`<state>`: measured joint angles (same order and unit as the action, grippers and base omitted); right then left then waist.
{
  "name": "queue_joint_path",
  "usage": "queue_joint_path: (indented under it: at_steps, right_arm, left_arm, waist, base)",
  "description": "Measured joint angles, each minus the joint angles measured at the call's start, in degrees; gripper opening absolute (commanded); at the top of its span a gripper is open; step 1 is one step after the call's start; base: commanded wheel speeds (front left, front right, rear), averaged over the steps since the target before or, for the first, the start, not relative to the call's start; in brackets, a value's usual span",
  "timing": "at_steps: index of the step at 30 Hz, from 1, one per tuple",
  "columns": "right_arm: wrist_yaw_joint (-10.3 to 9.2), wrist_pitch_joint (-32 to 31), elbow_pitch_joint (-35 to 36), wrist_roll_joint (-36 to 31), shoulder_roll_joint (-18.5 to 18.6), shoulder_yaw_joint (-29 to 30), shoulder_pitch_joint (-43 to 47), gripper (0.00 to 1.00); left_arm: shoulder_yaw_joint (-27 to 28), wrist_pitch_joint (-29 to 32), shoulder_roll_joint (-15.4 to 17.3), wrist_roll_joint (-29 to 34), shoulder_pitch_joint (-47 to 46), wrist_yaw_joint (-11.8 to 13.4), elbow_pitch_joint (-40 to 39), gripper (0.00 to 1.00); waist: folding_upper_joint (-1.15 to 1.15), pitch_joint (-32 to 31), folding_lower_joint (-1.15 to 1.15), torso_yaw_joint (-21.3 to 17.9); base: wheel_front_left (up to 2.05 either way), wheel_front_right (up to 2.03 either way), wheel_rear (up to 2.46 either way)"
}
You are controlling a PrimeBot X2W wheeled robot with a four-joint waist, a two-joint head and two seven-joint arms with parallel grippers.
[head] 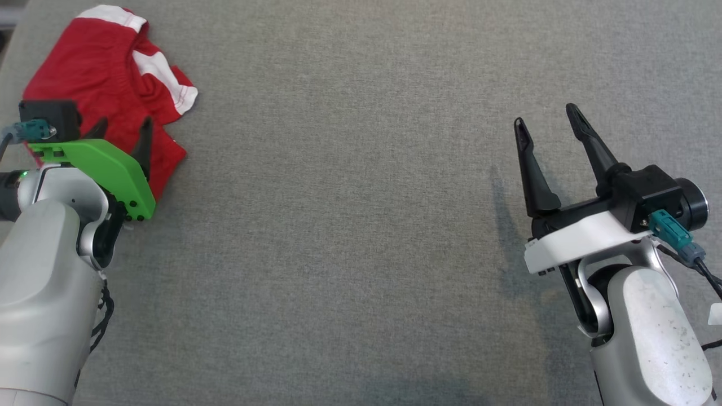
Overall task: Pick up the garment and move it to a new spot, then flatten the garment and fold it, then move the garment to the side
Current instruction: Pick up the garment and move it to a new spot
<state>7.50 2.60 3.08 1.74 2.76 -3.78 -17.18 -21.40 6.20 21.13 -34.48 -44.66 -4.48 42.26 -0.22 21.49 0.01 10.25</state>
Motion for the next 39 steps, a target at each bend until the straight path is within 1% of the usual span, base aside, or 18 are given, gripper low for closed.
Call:
queue_joint_path:
  at_steps: [4,7,12,13,14,15,16,17,18,24,30,36,39]
  right_arm:
    - [0.0,0.01,0.41,-0.12,0.0,-0.19,-0.44,1.0]
    - [-0.01,0.03,0.46,-0.12,0.0,-0.21,-0.44,1.0]
    - [0.0,0.48,0.67,0.08,0.0,-0.34,-0.77,1.0]
    - [-0.01,0.55,0.65,0.16,0.0,-0.41,-0.82,1.0]
    - [0.0,0.69,0.59,0.2,-0.01,-0.48,-0.87,1.0]
    - [0.0,0.88,0.53,0.34,-0.01,-0.54,-0.92,1.0]
    - [0.0,1.07,0.4,0.6,-0.01,-0.54,-1.02,1.0]
    - [0.0,1.3,0.2,0.69,-0.01,-0.48,-1.1,1.0]
    - [0.0,1.52,-0.03,0.76,0.0,-0.46,-1.16,1.0]
    - [0.0,2.64,-1.24,1.22,0.0,0.25,-1.12,1.0]
    - [0.0,3.63,-2.43,1.91,0.0,0.58,-0.83,1.0]
    - [0.0,4.32,-3.27,2.75,0.0,0.59,-0.03,1.0]
    - [-0.01,4.88,-3.85,3.41,0.0,0.92,0.92,1.0]
  left_arm:
    - [-0.66,1.26,-0.03,-0.19,-1.25,-0.53,3.45,1.0]
    - [-1.12,3.71,-0.04,-0.78,-1.77,-0.9,5.86,1.0]
    - [-1.45,6.45,0.93,-1.29,-3.47,-1.34,7.71,1.0]
    - [-1.47,6.84,1.1,-1.35,-3.63,-1.43,7.9,0.85]
    - [-1.46,6.84,1.25,-1.48,-3.76,-1.51,8.02,0.47]
    - [-1.44,6.83,1.41,-1.63,-3.89,-1.53,8.12,0.31]
    - [-1.43,6.78,1.52,-1.66,-4.0,-1.55,8.27,0.07]
    - [-1.44,6.66,1.62,-1.69,-4.1,-1.56,8.33,0.07]
    - [-1.46,6.32,1.66,-1.7,-4.13,-1.57,8.35,0.0]
    - [-1.71,5.48,2.04,-2.21,-3.95,-2.01,8.39,0.0]
    - [-1.8,4.88,3.48,-2.46,-3.1,-2.08,7.48,0.0]
    - [-1.59,4.31,5.02,-3.08,-2.6,-2.16,3.97,0.0]
    - [-1.4,3.8,5.65,-3.31,-1.73,-2.15,0.46,0.0]
  waist:
    - [0.0,2.31,0.0,-1.7]
    - [0.0,3.42,0.0,-2.83]
    - [0.0,4.89,0.0,-4.08]
    - [0.0,5.1,0.0,-4.31]
    - [0.0,5.27,0.0,-4.53]
    - [0.0,5.4,0.0,-4.75]
    - [0.0,5.49,0.0,-4.96]
    - [0.0,5.52,0.0,-5.16]
    - [0.0,5.46,0.0,-5.31]
    - [0.0,3.65,0.0,-5.6]
    - [0.0,0.92,0.0,-5.46]
    - [0.0,-2.03,0.0,-5.29]
    - [0.0,-3.87,-0.01,-5.25]
  base:
    - [0.0,0.0,0.0]
    - [0.0,0.0,0.0]
    - [0.0,0.0,0.0]
    - [0.0,0.0,0.0]
    - [0.0,0.0,0.0]
    - [0.0,0.0,0.0]
    - [0.0,0.0,0.0]
    - [0.0,0.0,0.0]
    - [0.0,0.0,0.0]
    - [0.0,0.0,0.0]
    - [0.0,0.0,0.0]
    - [0.0,0.0,0.0]
    - [0.0,0.0,0.0]
